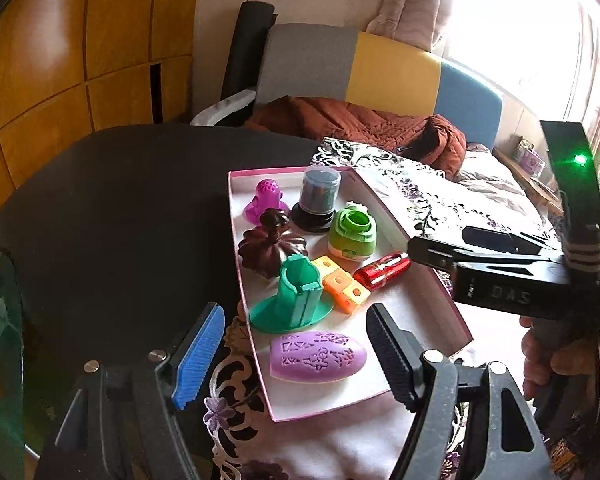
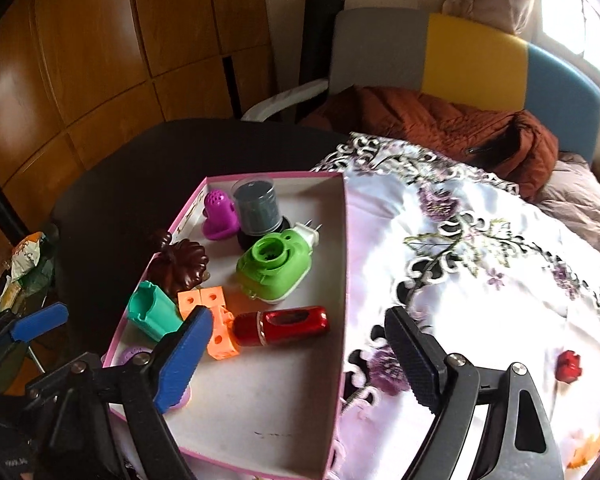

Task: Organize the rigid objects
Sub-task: 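Reach the left gripper to the red numbered puzzle piece and grasp it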

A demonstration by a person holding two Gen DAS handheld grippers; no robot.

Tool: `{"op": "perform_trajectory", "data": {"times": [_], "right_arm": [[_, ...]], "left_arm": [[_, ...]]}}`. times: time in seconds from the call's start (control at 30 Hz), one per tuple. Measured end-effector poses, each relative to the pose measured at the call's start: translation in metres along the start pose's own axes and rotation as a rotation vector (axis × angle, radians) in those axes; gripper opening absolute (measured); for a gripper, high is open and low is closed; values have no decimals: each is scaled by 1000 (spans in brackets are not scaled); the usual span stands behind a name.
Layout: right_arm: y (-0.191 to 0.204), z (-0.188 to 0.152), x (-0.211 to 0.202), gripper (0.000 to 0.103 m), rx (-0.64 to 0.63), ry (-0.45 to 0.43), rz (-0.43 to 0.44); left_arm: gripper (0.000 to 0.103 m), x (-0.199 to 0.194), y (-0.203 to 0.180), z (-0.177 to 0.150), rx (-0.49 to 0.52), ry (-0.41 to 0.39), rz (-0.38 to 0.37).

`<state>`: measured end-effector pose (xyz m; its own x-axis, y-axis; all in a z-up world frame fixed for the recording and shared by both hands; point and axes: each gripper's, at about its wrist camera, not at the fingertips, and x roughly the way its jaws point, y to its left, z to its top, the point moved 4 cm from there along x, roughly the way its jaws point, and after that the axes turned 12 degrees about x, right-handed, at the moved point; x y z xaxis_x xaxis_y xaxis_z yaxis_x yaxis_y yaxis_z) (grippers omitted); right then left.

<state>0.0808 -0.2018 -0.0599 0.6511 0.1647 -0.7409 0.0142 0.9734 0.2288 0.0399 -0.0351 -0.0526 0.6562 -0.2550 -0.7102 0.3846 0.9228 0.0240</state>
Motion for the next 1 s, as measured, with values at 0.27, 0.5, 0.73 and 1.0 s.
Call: {"op": "perform_trajectory", "data": {"times": [0.27, 0.5, 0.73, 1.0], "right_arm": [[-23, -1, -26, 89, 11, -50, -39], [-68, 4, -49, 89, 89, -99, -102], [-123, 8, -70, 90, 157, -131, -189], [-196, 12, -98, 92, 236, -175, -320]], "left_arm": [[74, -4, -16, 10, 46, -15, -10], [74, -3, -38, 19, 93, -19, -36], [74, 2, -61, 26, 143, -12, -66], [74, 7, -89, 29, 206, 2, -96]]}}
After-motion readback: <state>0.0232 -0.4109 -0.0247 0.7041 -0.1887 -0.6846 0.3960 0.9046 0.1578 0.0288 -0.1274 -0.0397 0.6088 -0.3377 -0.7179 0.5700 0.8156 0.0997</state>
